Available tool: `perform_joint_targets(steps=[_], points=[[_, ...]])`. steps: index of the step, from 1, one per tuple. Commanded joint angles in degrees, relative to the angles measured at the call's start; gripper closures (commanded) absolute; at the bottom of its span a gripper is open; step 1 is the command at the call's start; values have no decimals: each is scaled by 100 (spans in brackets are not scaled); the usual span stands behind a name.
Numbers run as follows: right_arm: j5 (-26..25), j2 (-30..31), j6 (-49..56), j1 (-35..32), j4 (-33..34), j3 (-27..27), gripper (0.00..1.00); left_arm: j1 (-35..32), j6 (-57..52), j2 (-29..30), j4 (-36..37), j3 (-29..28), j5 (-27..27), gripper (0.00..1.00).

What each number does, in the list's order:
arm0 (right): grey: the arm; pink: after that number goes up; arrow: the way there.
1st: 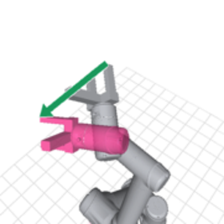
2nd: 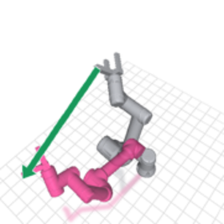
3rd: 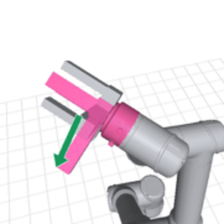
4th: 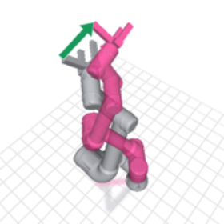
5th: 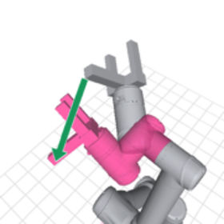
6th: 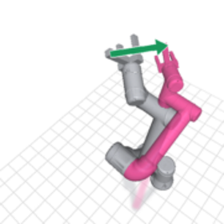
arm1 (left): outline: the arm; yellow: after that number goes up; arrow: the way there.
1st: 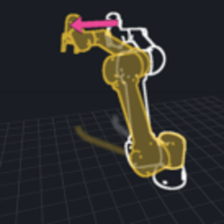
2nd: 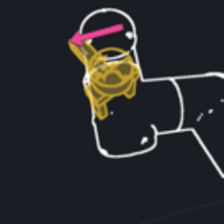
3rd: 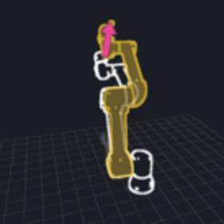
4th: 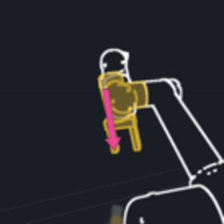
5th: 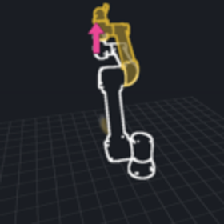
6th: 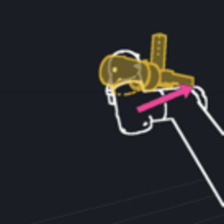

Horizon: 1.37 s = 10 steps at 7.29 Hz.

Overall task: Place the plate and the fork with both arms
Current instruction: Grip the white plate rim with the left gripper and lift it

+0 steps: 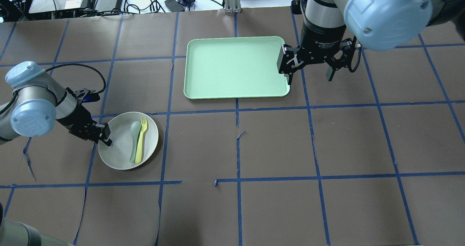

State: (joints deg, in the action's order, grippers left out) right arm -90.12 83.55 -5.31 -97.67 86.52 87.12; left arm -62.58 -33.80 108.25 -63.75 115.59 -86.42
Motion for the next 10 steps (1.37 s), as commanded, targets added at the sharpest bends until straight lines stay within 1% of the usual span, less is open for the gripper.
perform_joint_targets(steps=[1,2,4,5,6,7,8,9,10], points=[[-6,-23,21,3,14,-2,0,0,22,-49,3,-106,2,100],[-6,-23,39,3,14,-2,0,0,40,-50,-93,-351,37,100],[3,-23,57,3,22,-2,0,17,223,-102,-601,-694,772,100],[3,-23,66,3,22,-2,0,-35,859,-85,-812,-922,932,100],[3,-23,66,3,22,-2,0,-53,1196,-50,-1076,-1099,1465,100],[3,-23,66,3,22,-2,0,-183,1557,20,-1148,-1318,1757,100],[3,-23,66,3,22,-2,0,-602,1795,116,-1096,-1607,2126,100],[3,-23,66,3,22,-2,0,-1059,1989,300,-1070,-2054,2373,100],[3,-23,74,3,22,-2,0,-1412,2191,571,-1069,-2554,2384,100]])
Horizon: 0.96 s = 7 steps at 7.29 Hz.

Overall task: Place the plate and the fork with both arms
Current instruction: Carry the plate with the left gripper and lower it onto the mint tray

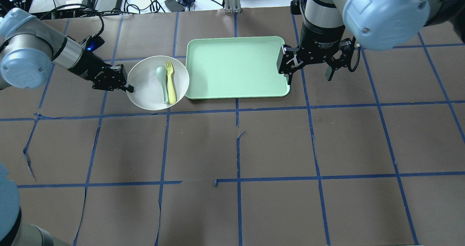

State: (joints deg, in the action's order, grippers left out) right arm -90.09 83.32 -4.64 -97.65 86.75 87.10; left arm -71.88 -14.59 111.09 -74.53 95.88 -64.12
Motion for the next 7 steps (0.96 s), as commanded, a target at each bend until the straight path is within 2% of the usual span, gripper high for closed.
perform_joint_targets(steps=[1,2,4,5,7], points=[[0,0,7,0,0,-9,0,-842,308,673,34,-910,154,100],[9,0,7,0,9,-9,0,-1141,299,1138,496,-1131,172,100],[17,0,7,0,9,0,0,-1712,1375,1659,1218,-1430,312,100],[9,-9,7,0,17,0,0,-1811,1406,1835,1247,-1510,313,100],[26,-9,7,0,9,0,0,-1934,1468,2178,1747,-1642,322,100]])
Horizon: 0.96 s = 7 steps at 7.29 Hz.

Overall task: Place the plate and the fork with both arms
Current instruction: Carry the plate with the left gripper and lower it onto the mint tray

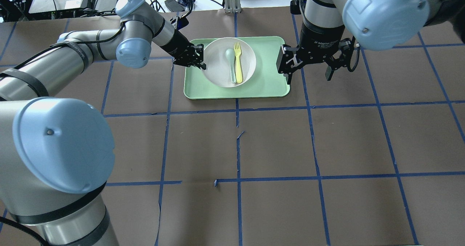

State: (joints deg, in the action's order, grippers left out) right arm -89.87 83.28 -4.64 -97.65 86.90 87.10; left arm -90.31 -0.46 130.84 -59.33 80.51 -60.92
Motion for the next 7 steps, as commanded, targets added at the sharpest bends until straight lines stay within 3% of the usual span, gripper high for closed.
perform_joint_targets(steps=[1,6,7], points=[[5,-5,-1,0,3,0,0,-110,229,362,229,-471,1,100],[14,-5,7,0,29,0,0,-242,-260,417,-140,-589,-16,100],[14,-5,7,0,38,0,0,-251,-174,399,-53,-606,-16,70]])
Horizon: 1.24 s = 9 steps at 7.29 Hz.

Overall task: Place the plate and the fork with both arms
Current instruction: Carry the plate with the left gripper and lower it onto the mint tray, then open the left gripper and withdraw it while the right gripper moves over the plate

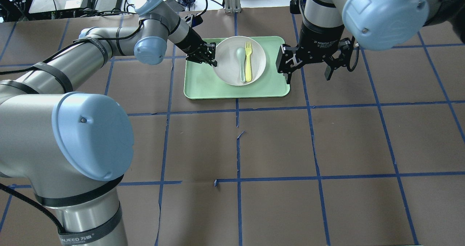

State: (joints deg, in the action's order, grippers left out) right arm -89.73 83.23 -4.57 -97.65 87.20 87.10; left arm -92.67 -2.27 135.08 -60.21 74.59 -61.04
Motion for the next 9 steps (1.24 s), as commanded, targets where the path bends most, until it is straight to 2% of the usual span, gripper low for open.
perform_joint_targets(steps=[1,2,3,4,5,6,7,9], points=[[0,0,0,-8,7,0,0,-14,-27,-16,122,-24,-48,25],[8,-9,9,1,7,0,0,-14,7,-138,184,-15,-83,0],[0,-70,-17,-8,173,0,0,-14,138,-252,185,2,-83,0],[-9,-253,-113,-8,714,-9,0,3,400,-489,115,72,-353,0],[17,-464,-114,-8,1119,-18,0,-23,508,-787,-173,186,-1348,0],[43,-675,-140,-8,1628,-26,0,-14,500,-1155,-776,352,-1967,0],[35,-938,-140,-17,2164,-79,0,3,500,-1577,-1443,458,-2086,0],[43,-1430,-201,-26,2983,-114,3,30,430,-2289,-2762,512,-2997,0]])
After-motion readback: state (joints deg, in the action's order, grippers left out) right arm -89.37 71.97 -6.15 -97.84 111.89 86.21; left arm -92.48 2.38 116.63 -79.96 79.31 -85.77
